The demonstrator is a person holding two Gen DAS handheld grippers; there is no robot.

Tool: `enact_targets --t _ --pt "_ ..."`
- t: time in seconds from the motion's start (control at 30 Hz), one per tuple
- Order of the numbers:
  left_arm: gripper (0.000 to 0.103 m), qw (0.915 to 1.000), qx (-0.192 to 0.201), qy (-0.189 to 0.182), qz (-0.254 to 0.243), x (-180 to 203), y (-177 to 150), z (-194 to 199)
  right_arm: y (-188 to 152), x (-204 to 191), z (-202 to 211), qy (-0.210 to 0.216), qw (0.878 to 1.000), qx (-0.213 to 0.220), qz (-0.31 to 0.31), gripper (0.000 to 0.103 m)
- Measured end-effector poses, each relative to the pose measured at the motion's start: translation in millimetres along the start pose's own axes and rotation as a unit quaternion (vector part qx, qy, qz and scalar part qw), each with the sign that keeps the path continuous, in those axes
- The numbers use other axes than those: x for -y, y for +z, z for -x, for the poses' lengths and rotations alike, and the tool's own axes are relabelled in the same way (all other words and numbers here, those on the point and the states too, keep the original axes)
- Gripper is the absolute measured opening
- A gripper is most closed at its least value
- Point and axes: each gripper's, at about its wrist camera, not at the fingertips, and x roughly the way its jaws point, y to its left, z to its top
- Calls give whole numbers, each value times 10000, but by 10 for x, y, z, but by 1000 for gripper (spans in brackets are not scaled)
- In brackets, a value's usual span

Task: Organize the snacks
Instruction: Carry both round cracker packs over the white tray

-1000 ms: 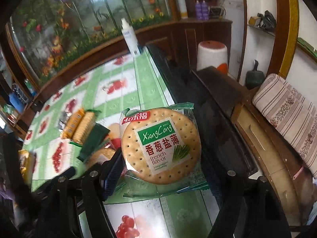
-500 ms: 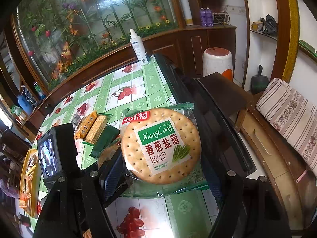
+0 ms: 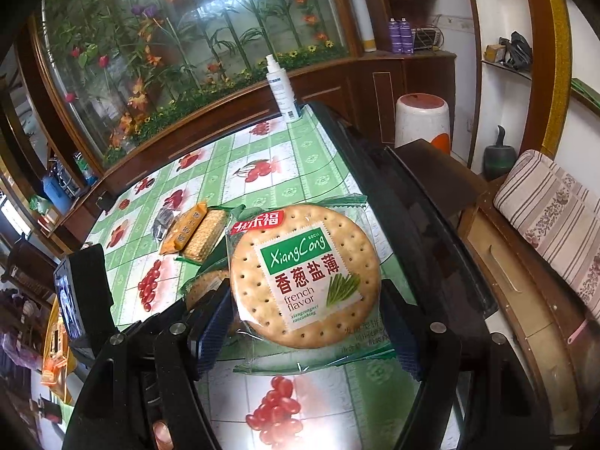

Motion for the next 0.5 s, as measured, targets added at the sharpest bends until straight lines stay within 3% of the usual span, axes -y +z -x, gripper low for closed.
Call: enact_targets --t 0.23,0.5 --pt "24 9993 153 -331 3 -186 -80 171 -39 -55 32 51 10000 16 29 76" --pt "20 9978 326 -583 42 -414 -163 355 -82 -113 19 197 9998 -3 42 76"
